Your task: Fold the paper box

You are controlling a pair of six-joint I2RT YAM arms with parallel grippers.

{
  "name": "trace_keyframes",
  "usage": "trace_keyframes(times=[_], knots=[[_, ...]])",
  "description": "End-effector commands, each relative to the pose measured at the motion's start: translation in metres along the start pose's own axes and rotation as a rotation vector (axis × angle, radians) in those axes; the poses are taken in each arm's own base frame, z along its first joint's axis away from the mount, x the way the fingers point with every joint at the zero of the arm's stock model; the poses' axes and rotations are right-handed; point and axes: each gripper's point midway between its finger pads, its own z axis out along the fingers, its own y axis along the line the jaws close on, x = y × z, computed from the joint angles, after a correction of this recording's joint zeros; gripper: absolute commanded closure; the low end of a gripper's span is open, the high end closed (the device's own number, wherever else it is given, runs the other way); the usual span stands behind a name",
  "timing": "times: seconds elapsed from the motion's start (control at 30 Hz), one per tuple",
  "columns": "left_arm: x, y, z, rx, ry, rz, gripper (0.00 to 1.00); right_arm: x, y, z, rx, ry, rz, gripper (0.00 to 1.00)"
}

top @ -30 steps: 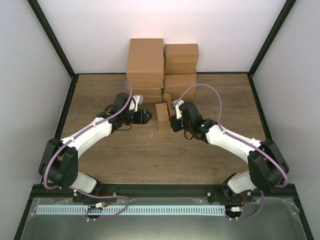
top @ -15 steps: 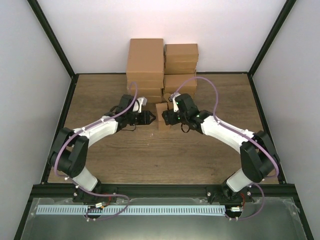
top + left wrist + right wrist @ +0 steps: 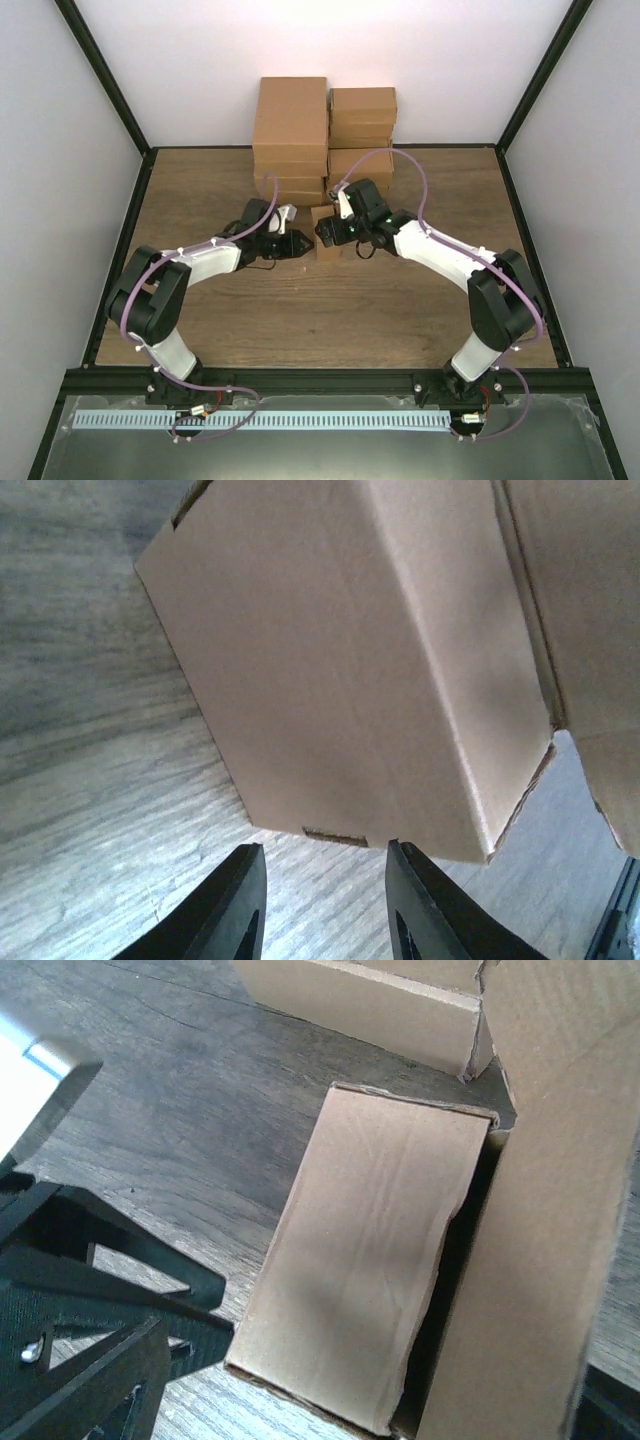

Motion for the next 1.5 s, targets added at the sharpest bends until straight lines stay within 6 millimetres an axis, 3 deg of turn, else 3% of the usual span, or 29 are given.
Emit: trace_keyframes(times=[0.0,0.23,0.53,0.7,0.93,1.1,1.47], knots=[[0.001,-0.007,0.002,0.055,-0.007,0.000,0.65,-0.021,-0.003,0.000,-0.038,-0.020,0.013,0.12],[0.004,-0.016,0.011,0.100,0.013,0.012,0.66,-0.025,0.010,0.003,-0.144,0.001,-0.010,0.12],[0.002,-0.036,0.018,0.171,0.031,0.075,0.67,-0.013,0.018,0.012,-0.213,0.054,-0.013,0.12],[0.005,-0.044,0.022,0.180,0.034,0.091,0.68,-0.009,0.004,0.015,-0.194,0.067,0.039,0.11],[0.017,-0.059,0.029,0.193,0.036,0.094,0.68,-0.014,-0.003,0.001,-0.170,0.029,0.022,0.00],[0.024,-0.072,0.038,0.193,0.027,0.103,0.68,-0.015,-0.011,-0.007,-0.118,0.009,0.015,0.00],[0.026,-0.079,0.048,0.215,-0.004,0.100,0.69,-0.018,-0.030,-0.016,0.003,-0.032,0.053,0.00]])
